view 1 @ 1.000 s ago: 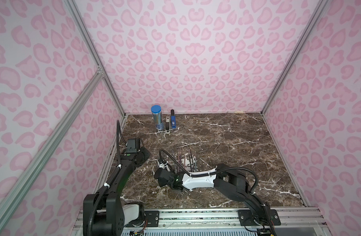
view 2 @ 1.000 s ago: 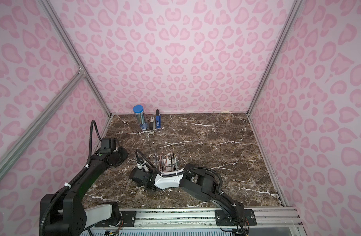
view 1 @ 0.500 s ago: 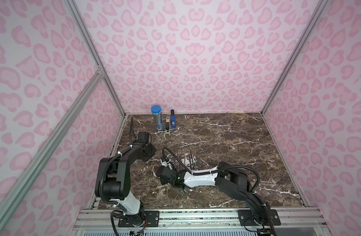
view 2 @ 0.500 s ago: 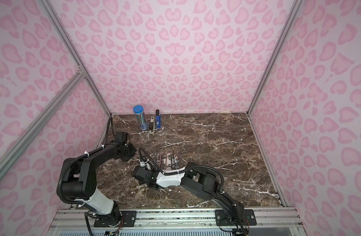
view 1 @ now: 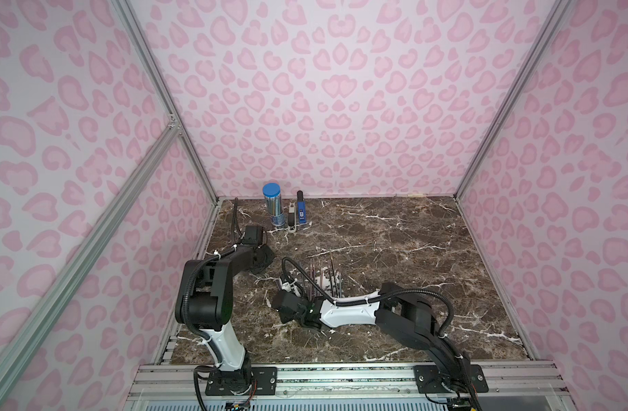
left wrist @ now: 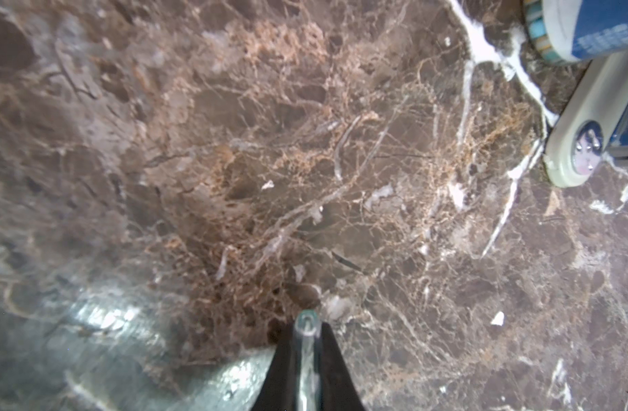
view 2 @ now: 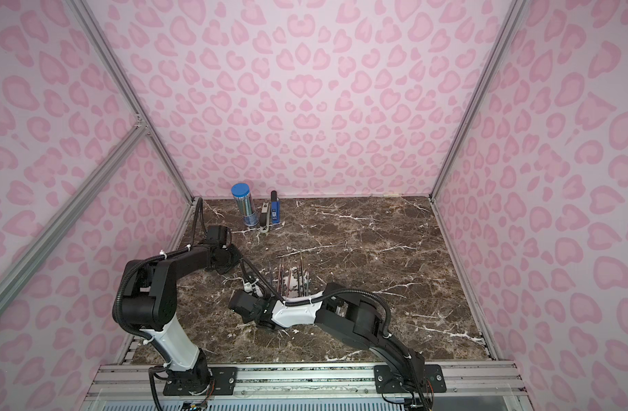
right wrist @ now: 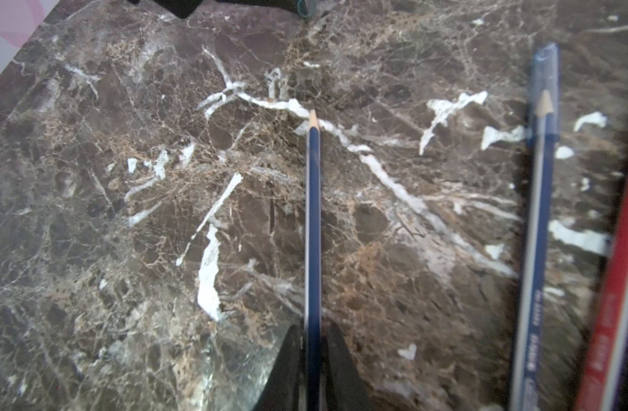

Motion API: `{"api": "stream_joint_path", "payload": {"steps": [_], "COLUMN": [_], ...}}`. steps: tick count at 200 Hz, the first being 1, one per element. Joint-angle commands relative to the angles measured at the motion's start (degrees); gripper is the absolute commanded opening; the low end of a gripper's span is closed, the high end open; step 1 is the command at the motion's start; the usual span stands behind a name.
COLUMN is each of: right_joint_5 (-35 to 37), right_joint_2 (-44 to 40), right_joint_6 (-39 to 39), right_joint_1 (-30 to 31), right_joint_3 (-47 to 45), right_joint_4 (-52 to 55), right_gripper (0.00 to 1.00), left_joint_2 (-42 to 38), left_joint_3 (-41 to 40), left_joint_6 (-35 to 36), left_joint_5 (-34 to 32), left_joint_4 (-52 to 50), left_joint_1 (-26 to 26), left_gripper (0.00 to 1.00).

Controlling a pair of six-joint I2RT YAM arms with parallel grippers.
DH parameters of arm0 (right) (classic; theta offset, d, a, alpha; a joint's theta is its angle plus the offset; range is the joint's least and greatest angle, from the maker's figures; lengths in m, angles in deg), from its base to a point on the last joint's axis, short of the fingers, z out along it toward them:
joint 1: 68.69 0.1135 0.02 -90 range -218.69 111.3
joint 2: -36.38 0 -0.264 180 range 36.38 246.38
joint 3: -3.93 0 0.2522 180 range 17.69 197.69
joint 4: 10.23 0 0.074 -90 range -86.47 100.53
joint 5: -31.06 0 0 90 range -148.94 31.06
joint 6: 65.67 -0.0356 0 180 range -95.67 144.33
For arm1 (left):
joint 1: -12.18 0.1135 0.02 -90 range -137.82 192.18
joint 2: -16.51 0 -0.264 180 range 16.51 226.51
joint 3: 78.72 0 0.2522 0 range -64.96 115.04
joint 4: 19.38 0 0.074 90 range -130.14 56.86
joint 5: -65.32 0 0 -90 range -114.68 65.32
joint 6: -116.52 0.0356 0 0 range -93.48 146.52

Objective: Remove the protective cover of the pencils
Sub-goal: Place the protective sleeve at the center of the board.

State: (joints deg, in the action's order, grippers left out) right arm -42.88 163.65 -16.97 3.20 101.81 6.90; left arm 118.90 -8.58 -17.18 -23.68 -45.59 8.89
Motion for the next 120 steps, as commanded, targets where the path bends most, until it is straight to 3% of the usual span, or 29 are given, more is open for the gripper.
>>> {"api": "stream_joint_path", "payload": {"steps": [1, 59, 76, 120], "right_joint_5": [-0.4, -0.6, -0.6, -0.3], "right_joint_2": [-0.2, -0.2, -0.5, -2.2], "right_joint_6": [0.7, 1.1, 1.3, 2.2], "right_joint_1": [0.1, -0.2, -0.3, -0.7], "right_joint_3": [-0.2, 1.4, 1.3, 2.3], "right_joint_4": [5.3, 6.1, 5.9, 7.4], "right_gripper": [0.22, 0.23, 0.23, 0.23], "left_joint_2": [0.6, 1.0, 1.2, 1.7], "left_joint_3": [-0.6, 0.4, 0.5, 0.9], "left_joint_6": [0.8, 1.1, 1.2, 1.1], "left_joint_5": [-2.3, -3.0, -3.0, -2.7], "left_joint_4": [-5.6, -7.7, -8.0, -8.3], "left_joint_1": [-0.3, -0.4, -0.5, -0.5], "left_gripper": [0.08, 0.14, 0.22, 0.22]}}
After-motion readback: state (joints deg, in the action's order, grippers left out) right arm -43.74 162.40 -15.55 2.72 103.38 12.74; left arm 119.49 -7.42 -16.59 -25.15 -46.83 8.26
